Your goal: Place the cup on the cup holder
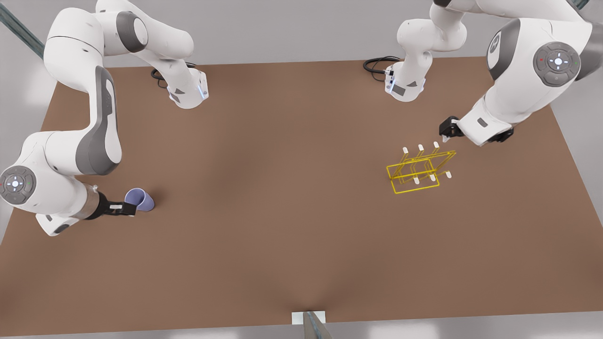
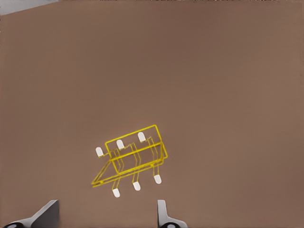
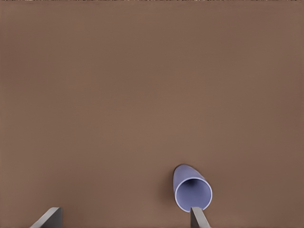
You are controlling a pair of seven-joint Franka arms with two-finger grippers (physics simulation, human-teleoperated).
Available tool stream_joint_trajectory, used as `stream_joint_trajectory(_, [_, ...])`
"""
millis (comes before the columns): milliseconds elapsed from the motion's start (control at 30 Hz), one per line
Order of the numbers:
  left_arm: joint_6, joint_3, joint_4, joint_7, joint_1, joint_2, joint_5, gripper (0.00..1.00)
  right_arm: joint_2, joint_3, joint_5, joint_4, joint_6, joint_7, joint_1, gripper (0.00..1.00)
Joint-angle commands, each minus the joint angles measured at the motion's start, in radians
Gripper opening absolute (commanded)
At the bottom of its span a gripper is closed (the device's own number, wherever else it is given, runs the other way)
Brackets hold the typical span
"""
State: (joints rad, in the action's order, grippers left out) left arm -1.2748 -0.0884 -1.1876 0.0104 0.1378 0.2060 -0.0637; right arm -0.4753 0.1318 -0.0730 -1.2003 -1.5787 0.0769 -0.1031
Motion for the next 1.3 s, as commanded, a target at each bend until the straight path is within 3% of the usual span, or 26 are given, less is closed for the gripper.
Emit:
stream_joint_trajectory(0, [-0.034,-0.001,0.0,-0.015,-0.001,-0.002,-0.002,1.0,0.001,0.0,-0.001,-0.001,-0.021,0.021,-0.003,1.0])
stream_joint_trajectory(200, [-0.04,-0.001,-0.02,-0.017,-0.01,-0.013,-0.002,1.0,-0.025,0.0,-0.01,-0.002,-0.015,0.021,0.014,1.0])
stream_joint_trajectory(300, [-0.144,-0.001,-0.165,-0.017,-0.014,-0.083,-0.002,1.0,-0.029,0.0,0.01,-0.027,0.075,0.081,0.019,1.0])
stream_joint_trajectory(367, [-0.156,-0.001,-0.173,-0.017,-0.014,-0.082,-0.002,1.0,-0.065,0.0,0.001,-0.057,0.078,0.061,0.005,1.0])
stream_joint_trajectory(533, [-0.155,0.003,-0.173,-0.018,-0.01,-0.053,-0.005,1.0,-0.052,0.0,-0.002,-0.403,-0.342,-0.108,-0.092,1.0])
stream_joint_trajectory(633, [-0.153,0.003,-0.173,-0.017,-0.009,-0.043,-0.031,1.0,0.096,0.002,-0.016,-0.68,-0.615,-0.157,-0.098,1.0])
stream_joint_trajectory(733, [-0.152,0.003,-0.173,-0.017,-0.009,-0.045,-0.031,1.0,0.188,0.003,-0.016,-0.728,-0.65,-0.261,-0.096,1.0])
stream_joint_trajectory(833, [-0.15,0.003,-0.173,-0.017,-0.009,-0.043,-0.03,1.0,0.228,0.002,-0.016,-0.884,-0.889,-0.328,-0.099,1.0])
stream_joint_trajectory(1267, [-0.147,0.003,-0.173,-0.017,-0.004,-0.04,-0.03,1.0,0.222,0.002,-0.016,-0.952,-0.917,-0.33,-0.118,1.0])
